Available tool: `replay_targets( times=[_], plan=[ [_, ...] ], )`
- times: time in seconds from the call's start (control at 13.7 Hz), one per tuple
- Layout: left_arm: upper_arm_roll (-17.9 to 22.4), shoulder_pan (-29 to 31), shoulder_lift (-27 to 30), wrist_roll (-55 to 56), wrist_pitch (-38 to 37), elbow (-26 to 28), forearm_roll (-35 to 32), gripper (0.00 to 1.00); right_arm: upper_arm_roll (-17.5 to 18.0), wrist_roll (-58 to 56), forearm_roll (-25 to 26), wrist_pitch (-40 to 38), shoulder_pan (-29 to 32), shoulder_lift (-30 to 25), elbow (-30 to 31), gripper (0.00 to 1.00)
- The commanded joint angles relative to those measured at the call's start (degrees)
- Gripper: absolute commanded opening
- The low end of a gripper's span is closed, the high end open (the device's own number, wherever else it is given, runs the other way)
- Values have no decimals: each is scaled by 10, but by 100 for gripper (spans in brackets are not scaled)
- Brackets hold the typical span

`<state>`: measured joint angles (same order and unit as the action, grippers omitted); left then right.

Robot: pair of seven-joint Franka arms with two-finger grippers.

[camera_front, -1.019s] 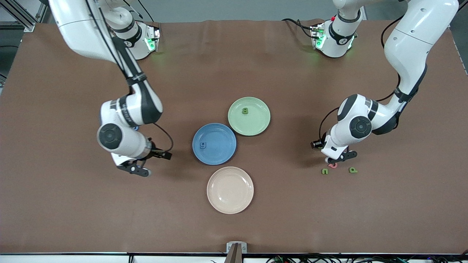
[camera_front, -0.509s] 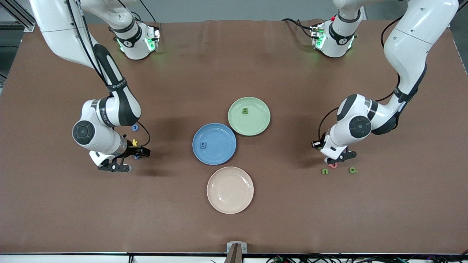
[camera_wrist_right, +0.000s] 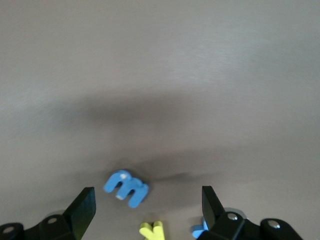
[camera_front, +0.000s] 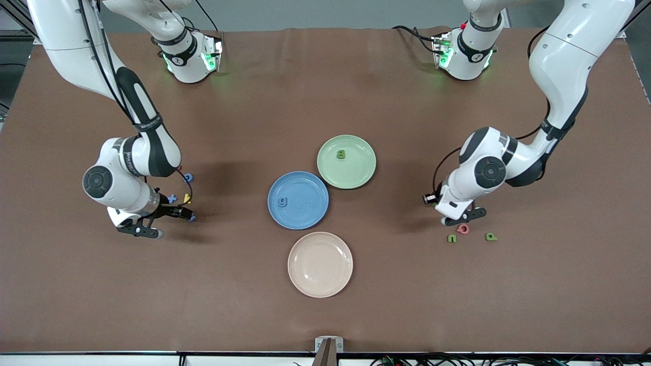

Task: Sort letters by color into matching plates
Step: 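Lift the green Z with the left gripper while the right gripper reaches blue m, then place the Z on the green plate while the right gripper grasps blue m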

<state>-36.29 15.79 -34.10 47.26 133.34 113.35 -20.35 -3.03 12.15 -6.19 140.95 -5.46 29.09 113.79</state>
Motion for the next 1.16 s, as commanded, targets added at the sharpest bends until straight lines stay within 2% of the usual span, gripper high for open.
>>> replay_targets(
  times=[0.0,0.36,0.44,0.65,0.95,1.09],
  plan=[
    [-22,-2,15,29,-35,-6,-11,1,7,88,-3,7,-1,-18,20,92],
    [-58,-22,14,114,-37,-5,-11,1,6,257,-1,15,-31,-10,17,90],
    [-58,-42,14,145,-37,-5,-11,1,6,270,-1,30,-31,-5,19,100],
    [-58,-94,14,222,-37,-6,-12,2,5,280,-1,42,-34,6,19,100],
    [-59,-157,6,311,-35,-16,-7,2,-14,279,6,40,-36,18,13,99],
    [-59,-171,-2,331,-32,-16,-6,3,-14,292,7,42,-38,22,13,100]
  ],
)
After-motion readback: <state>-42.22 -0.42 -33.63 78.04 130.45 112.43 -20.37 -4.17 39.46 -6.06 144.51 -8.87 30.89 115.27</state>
